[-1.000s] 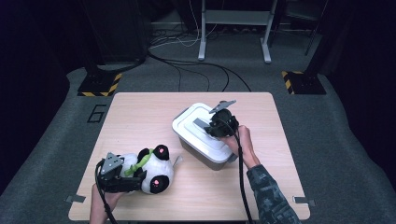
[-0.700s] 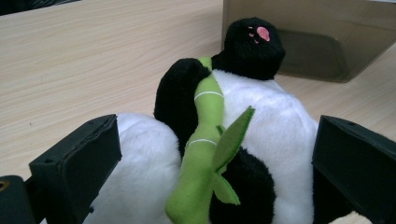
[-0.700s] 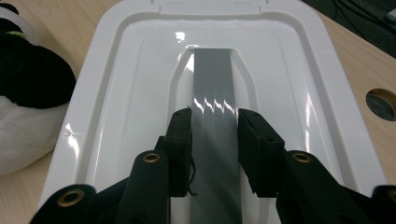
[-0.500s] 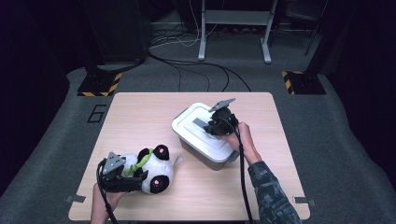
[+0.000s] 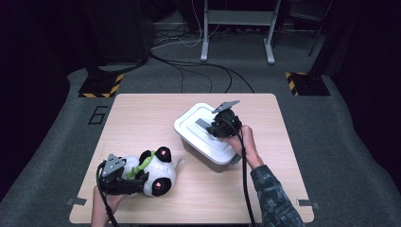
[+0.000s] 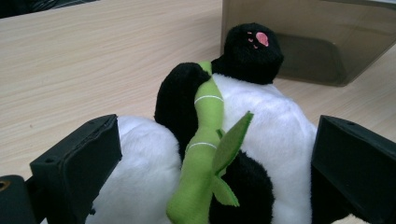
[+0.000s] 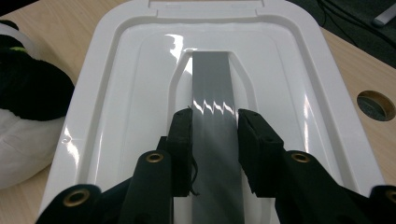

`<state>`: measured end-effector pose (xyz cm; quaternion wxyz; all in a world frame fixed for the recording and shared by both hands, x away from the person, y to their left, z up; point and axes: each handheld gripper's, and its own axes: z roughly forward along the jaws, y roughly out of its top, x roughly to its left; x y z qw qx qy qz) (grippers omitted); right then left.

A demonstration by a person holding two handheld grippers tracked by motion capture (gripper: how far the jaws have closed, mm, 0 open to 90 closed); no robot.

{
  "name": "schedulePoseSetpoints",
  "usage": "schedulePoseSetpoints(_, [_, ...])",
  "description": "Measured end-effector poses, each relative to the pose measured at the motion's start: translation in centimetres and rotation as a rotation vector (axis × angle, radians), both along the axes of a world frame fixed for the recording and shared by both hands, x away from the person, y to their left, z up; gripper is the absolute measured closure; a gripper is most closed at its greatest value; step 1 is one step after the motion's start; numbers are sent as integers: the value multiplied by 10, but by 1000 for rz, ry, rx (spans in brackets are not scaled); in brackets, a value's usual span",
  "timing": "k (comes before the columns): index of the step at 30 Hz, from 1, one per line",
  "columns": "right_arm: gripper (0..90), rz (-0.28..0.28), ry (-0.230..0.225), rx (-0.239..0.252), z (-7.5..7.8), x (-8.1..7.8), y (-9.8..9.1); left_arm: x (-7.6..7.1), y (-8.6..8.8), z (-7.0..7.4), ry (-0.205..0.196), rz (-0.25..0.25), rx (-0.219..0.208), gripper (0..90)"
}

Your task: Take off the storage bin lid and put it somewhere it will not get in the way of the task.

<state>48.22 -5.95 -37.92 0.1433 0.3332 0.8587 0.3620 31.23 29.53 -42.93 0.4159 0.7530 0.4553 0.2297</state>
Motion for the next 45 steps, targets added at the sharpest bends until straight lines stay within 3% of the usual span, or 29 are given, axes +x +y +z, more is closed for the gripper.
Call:
schedulePoseSetpoints(13, [664,-43,-48,28,22,-8,-5,-1,2,1,-6,-4,-14,0])
schedulePoseSetpoints(25, [664,-103,-84,40,39,-17,-25,-1,0,2,-16,-5,-11,0])
schedulePoseSetpoints(45, [663,-233,-96,54,44,-22,-73,1,-3,2,-10,-11,-5,0])
